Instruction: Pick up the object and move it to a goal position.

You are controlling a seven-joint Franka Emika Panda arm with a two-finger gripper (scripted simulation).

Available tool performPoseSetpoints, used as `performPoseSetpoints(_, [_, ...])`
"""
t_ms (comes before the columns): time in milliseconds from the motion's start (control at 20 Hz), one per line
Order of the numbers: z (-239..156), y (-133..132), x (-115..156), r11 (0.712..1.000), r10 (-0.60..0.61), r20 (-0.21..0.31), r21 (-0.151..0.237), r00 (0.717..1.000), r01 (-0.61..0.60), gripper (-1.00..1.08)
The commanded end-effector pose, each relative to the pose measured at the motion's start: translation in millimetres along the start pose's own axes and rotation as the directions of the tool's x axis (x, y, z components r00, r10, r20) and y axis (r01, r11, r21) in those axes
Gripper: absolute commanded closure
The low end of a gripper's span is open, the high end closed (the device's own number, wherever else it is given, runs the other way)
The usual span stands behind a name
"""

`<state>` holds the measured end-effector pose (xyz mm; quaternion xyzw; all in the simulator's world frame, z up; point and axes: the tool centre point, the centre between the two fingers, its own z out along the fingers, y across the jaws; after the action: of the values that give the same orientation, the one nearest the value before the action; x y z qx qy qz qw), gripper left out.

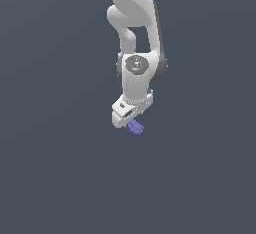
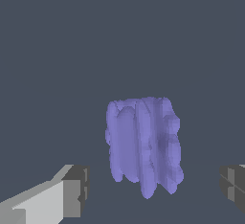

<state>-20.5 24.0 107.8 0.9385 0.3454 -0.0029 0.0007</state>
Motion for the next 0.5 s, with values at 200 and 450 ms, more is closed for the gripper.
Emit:
performPoseSetpoints(200, [5.0,-4.5,1.4,0.998,-0.069,-0.005,-0.001,0.998,0.069,-0.92])
performPoseSetpoints(450, [5.7,-4.8,1.5,0.997,-0.072,-0.005,-0.001,0.997,0.072,-0.92])
